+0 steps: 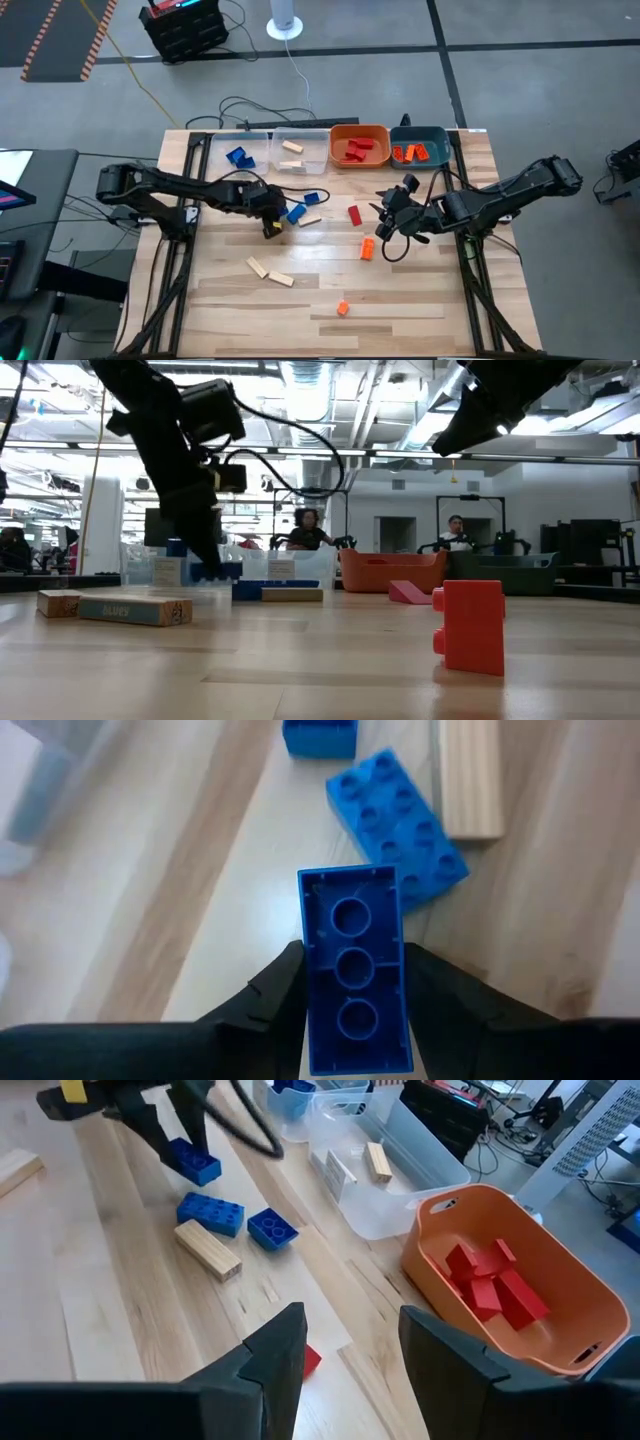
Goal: Sort blocks
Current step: Put the blue game piece into the left transparent bin
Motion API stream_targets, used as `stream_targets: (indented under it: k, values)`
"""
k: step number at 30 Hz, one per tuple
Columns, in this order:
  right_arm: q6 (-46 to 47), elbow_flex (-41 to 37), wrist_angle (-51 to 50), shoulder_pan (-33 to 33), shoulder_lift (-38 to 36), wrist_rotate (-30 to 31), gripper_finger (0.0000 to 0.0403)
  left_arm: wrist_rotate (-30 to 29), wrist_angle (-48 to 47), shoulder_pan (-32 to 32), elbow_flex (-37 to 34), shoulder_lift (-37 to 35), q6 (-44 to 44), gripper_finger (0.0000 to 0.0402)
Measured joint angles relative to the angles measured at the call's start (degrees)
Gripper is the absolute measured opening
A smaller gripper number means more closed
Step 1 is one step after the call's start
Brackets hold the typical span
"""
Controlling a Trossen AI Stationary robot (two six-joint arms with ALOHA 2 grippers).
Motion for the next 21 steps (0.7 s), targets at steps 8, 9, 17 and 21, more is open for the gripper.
stream_targets:
  k: [8, 9, 17, 21]
  values:
    - [-6.1, -0.9, 7.0, 0.0, 2.4, 0.0, 0.0191, 0.9, 5.7, -2.2, 0.0, -7.3, 2.7, 0.0136]
    - [-9.4, -1.7, 11.3, 0.1, 3.3, -0.2, 0.0191, 1.6, 7.0, -2.7, 0.0, -7.8, 3.0, 0.0136]
    - [-42.0, -5.5, 39.7, 2.7, 11.8, -6.6, 0.0191, 7.8, 10.7, -5.1, 0.0, -7.8, 3.2, 0.0136]
    - [-41.8, -5.5, 41.3, 2.2, 13.1, -6.5, 0.0191, 1.0, 5.9, -4.7, 0.0, -10.4, 3.1, 0.0137]
